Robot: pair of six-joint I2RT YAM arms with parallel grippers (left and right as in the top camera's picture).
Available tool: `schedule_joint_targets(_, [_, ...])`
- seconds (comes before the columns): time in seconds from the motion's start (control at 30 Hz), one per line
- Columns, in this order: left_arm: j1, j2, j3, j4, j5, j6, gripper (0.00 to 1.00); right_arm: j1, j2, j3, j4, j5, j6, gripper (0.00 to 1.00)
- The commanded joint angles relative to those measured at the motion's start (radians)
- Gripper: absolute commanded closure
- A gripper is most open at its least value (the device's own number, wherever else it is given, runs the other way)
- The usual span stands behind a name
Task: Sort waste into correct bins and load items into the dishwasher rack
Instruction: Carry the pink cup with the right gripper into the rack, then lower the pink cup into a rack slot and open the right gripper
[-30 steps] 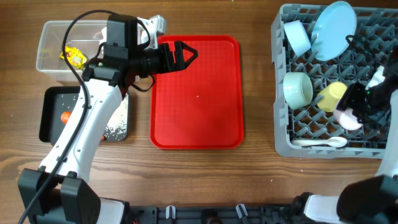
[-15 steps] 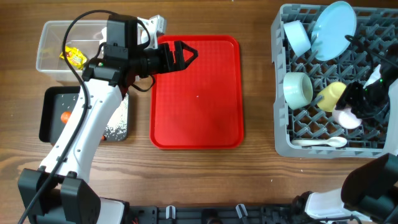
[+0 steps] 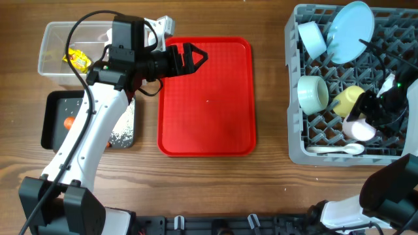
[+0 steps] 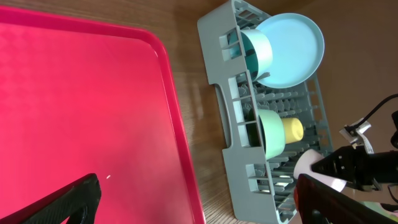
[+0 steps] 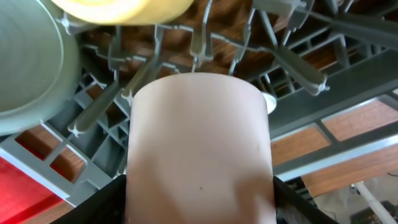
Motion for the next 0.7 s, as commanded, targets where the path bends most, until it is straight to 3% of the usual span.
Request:
schedule_joint_targets(0.0, [0.001,-0.017,0.003,0.000,-0.006,0.008,0.00,-0.005,0.003,0.008,-0.019,-0.020,-0.014,0.45])
schedule_joint_targets(0.53, [0.001,-0.017,0.003,0.000,-0.006,0.008,0.00,-0.074,0.012,-0.080,0.060,0.029,0.038,0.45])
schedule_joint_targets(0.67, [0.001,-0.017,0.003,0.000,-0.006,0.008,0.00,-0.077,0.021,-0.080,0.072,0.029,0.039,0.28])
